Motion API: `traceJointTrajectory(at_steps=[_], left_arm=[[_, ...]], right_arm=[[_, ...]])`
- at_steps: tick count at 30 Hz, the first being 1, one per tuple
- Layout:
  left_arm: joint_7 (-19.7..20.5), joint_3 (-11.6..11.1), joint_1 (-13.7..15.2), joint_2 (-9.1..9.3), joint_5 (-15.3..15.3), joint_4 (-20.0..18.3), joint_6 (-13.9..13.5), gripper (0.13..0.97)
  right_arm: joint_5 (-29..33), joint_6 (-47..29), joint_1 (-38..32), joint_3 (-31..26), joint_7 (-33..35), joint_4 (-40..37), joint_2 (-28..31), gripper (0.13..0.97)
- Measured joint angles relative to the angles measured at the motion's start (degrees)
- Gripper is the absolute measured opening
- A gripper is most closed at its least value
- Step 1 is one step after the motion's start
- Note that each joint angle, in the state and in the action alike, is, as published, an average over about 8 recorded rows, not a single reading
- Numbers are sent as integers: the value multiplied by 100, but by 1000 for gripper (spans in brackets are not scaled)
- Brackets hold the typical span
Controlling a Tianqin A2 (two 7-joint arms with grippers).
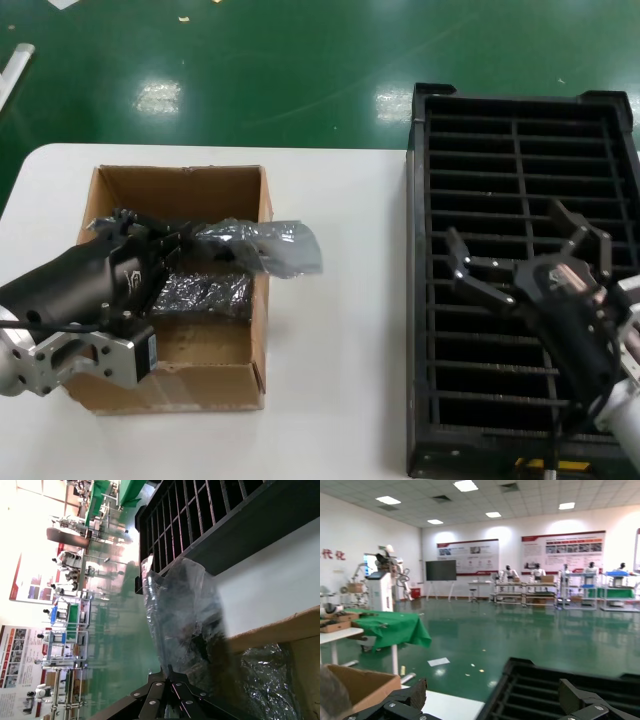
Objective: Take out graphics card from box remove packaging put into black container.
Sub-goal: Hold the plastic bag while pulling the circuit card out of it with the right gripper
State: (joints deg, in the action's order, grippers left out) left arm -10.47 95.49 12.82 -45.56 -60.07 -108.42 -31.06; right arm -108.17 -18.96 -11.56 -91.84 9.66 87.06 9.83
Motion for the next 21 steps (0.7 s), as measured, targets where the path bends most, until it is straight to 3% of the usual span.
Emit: traceJointTrajectory(at_steps=[8,12,21], left_arm=[[0,0,0,0,0,0,0,138],[0,0,0,0,0,0,0,138],[0,0,0,0,0,0,0,138]], right_arm=[[131,-194,-309,-446,-274,-94,296,831],[205,-321,-337,-659,-420,-70,496,831],[495,-483,-378,-1182,-909,203,948,665]])
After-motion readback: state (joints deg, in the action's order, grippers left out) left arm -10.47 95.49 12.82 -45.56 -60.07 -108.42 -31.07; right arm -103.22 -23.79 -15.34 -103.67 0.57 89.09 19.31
